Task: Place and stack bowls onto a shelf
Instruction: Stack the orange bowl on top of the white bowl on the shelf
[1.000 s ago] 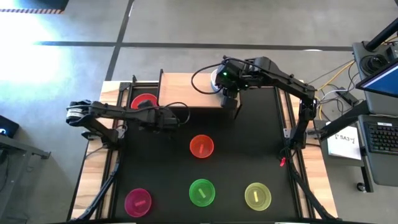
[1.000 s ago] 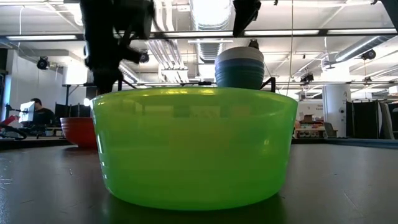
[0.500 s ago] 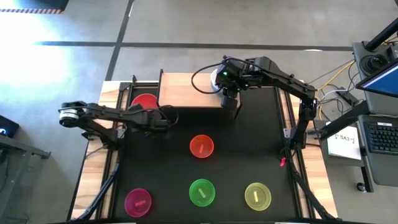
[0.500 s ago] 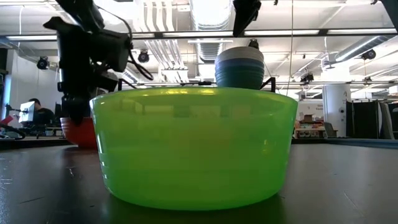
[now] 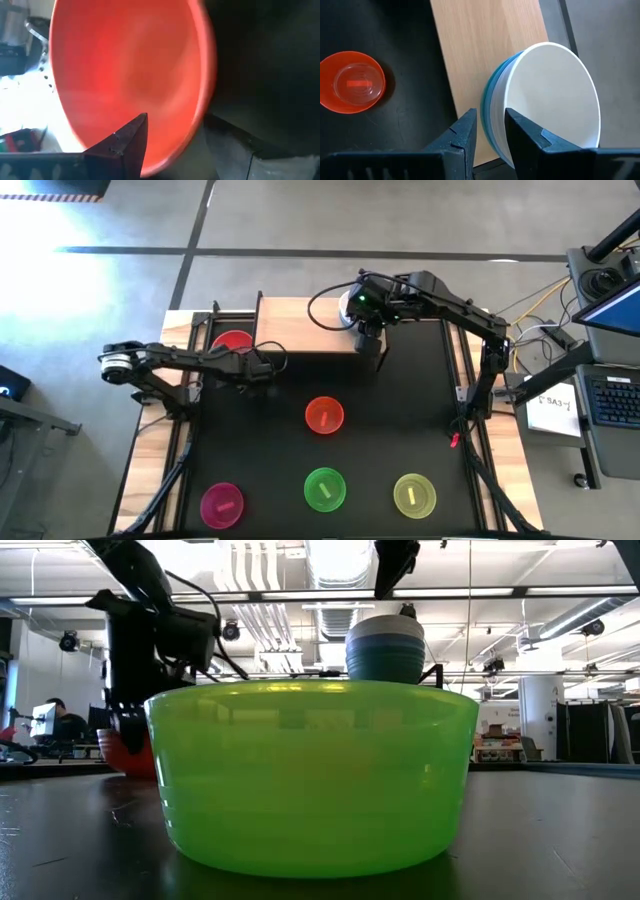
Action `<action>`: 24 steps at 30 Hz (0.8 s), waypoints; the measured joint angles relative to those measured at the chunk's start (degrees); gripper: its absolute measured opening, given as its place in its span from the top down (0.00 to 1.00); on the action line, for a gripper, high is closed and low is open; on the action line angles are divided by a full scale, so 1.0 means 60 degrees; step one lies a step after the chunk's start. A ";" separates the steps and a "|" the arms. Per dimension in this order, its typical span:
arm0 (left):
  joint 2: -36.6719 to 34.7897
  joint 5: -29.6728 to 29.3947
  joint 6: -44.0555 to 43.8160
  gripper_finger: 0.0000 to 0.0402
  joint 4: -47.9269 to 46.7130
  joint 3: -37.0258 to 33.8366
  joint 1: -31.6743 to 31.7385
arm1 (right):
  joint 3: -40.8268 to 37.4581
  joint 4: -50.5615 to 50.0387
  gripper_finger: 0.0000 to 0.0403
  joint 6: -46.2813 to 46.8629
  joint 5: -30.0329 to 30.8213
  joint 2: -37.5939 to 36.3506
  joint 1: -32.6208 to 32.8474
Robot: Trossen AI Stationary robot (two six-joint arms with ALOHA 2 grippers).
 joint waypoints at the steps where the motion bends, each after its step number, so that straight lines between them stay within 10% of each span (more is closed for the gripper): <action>1: 0.0035 0.0001 0.0024 0.56 0.0220 0.0000 0.0035 | 0.0000 0.0004 0.77 -0.0001 0.0000 0.0000 0.0000; 16: 0.0539 0.0235 -0.0176 0.96 0.0871 -0.0011 0.0298 | 0.0000 0.0003 0.77 0.0005 -0.0001 0.0000 0.0000; 24: 0.0090 0.0522 -0.0216 1.00 0.0805 -0.0015 0.0298 | 0.0000 0.0000 0.77 -0.0042 0.0000 0.0000 0.0000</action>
